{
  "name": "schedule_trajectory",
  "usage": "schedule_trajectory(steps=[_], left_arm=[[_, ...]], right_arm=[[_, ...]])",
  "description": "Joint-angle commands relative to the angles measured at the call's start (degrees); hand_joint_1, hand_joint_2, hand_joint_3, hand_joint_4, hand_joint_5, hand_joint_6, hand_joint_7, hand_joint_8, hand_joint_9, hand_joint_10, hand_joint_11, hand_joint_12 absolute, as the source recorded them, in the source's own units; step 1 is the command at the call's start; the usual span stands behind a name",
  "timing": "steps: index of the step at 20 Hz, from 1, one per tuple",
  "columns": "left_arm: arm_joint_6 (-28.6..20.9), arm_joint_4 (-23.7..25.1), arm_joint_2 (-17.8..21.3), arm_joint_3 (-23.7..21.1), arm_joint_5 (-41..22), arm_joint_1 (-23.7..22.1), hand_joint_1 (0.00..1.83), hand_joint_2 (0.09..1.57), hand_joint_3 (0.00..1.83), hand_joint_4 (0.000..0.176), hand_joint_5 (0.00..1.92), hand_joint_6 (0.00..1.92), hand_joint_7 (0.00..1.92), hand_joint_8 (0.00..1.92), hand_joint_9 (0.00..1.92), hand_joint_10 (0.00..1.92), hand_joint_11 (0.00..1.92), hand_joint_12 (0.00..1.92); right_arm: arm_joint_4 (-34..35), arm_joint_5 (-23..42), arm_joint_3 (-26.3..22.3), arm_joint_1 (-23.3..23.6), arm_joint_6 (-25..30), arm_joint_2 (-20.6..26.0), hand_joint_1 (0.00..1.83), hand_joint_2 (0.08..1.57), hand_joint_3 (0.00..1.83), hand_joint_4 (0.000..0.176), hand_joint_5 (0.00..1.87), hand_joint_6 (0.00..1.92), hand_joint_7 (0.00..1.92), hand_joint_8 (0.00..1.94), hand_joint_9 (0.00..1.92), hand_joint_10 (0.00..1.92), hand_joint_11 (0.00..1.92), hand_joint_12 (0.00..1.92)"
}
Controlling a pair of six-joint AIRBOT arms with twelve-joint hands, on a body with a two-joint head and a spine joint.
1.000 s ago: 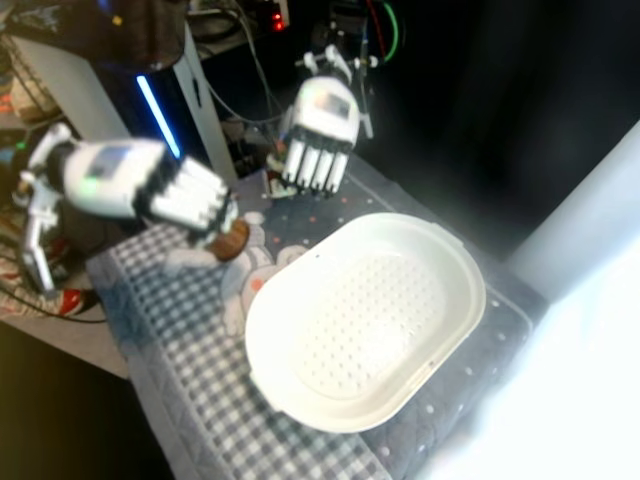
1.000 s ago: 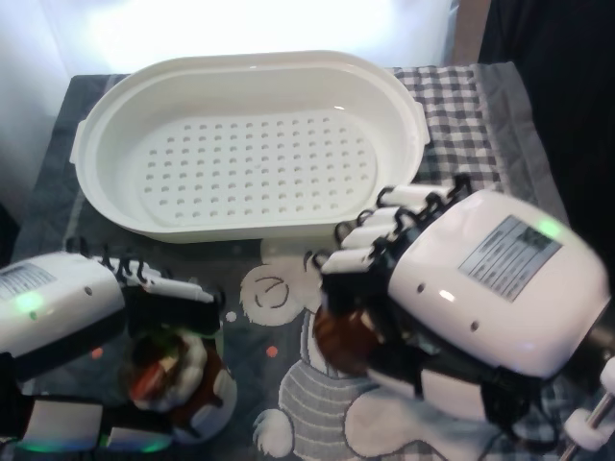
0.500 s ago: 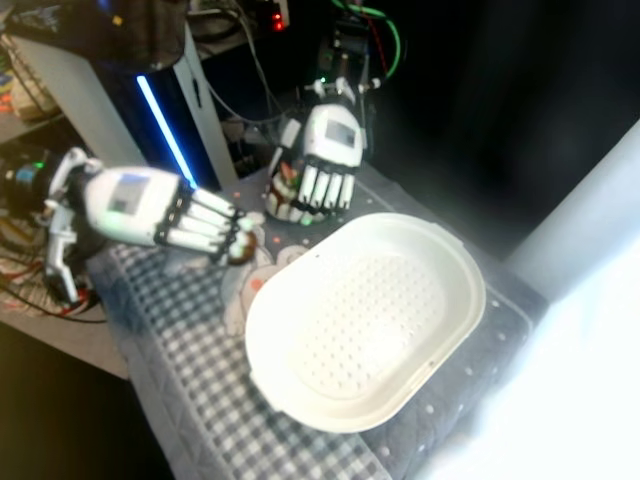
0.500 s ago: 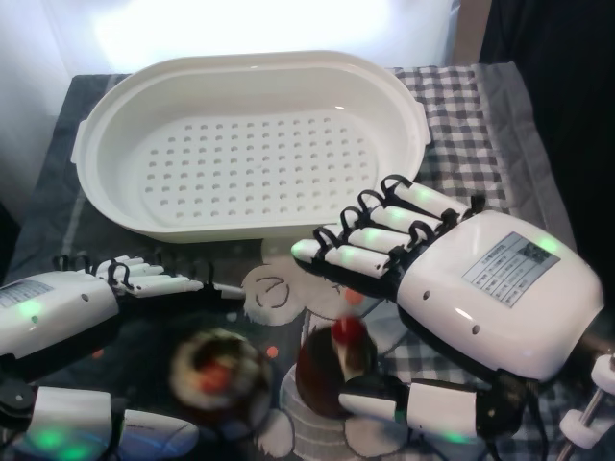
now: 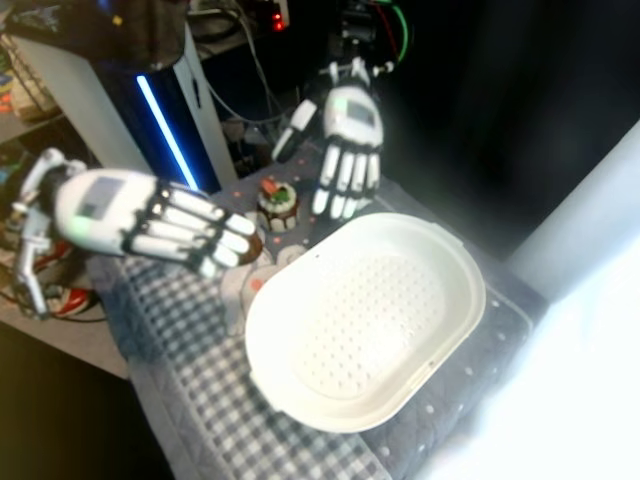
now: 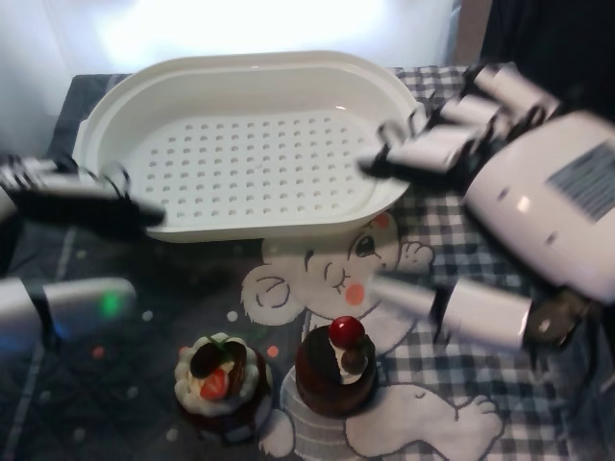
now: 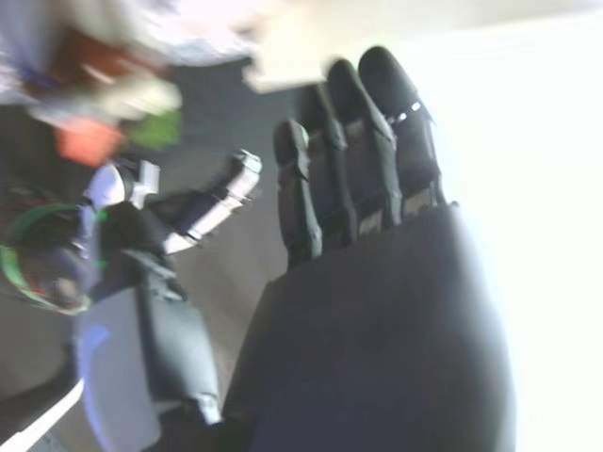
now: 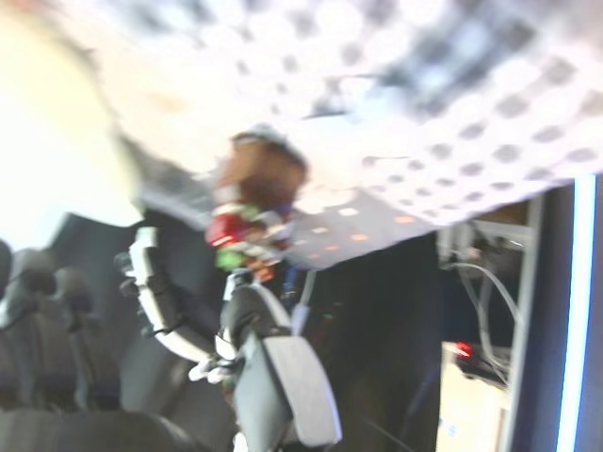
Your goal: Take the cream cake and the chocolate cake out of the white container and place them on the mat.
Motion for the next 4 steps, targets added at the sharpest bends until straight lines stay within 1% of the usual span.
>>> schedule_trajectory(steps=[1, 2, 3, 4], left_arm=[[0.34, -0.17, 0.46, 0.04, -12.13, -0.33, 0.75, 1.35, 0.0, 0.174, 0.55, 1.6, 0.78, 0.38, 0.64, 0.75, 0.43, 1.2], [0.63, -1.34, 0.58, 0.51, -14.82, -0.32, 0.79, 1.33, 0.0, 0.176, 0.58, 1.56, 0.82, 0.41, 0.68, 0.76, 0.44, 1.24], [0.61, -2.42, 0.57, 1.08, -17.0, -0.29, 0.82, 1.31, 0.0, 0.176, 0.62, 1.51, 0.89, 0.38, 0.76, 0.7, 0.51, 1.22], [0.6, -3.5, 0.57, 1.55, -19.53, -0.25, 0.89, 1.27, 0.0, 0.118, 0.68, 1.43, 0.95, 0.31, 0.84, 0.63, 0.57, 1.22]], right_arm=[[0.41, 12.91, 0.69, 0.3, 0.09, 0.15, 0.76, 1.12, 0.01, 0.0, 0.55, 0.67, 0.65, 0.76, 0.53, 1.11, 0.37, 1.54], [2.31, 16.04, 1.37, 0.3, -0.14, 0.17, 0.72, 1.14, 0.02, 0.0, 0.39, 0.92, 0.5, 1.01, 0.41, 1.25, 0.25, 1.64], [3.84, 18.67, 2.0, 0.3, -0.19, 0.28, 0.81, 1.12, 0.01, 0.0, 0.22, 1.02, 0.36, 1.1, 0.31, 1.33, 0.23, 1.76], [5.0, 21.39, 2.58, 0.3, -0.19, 0.58, 0.85, 1.11, 0.01, 0.0, 0.1, 1.07, 0.27, 1.13, 0.23, 1.37, 0.18, 1.87]])
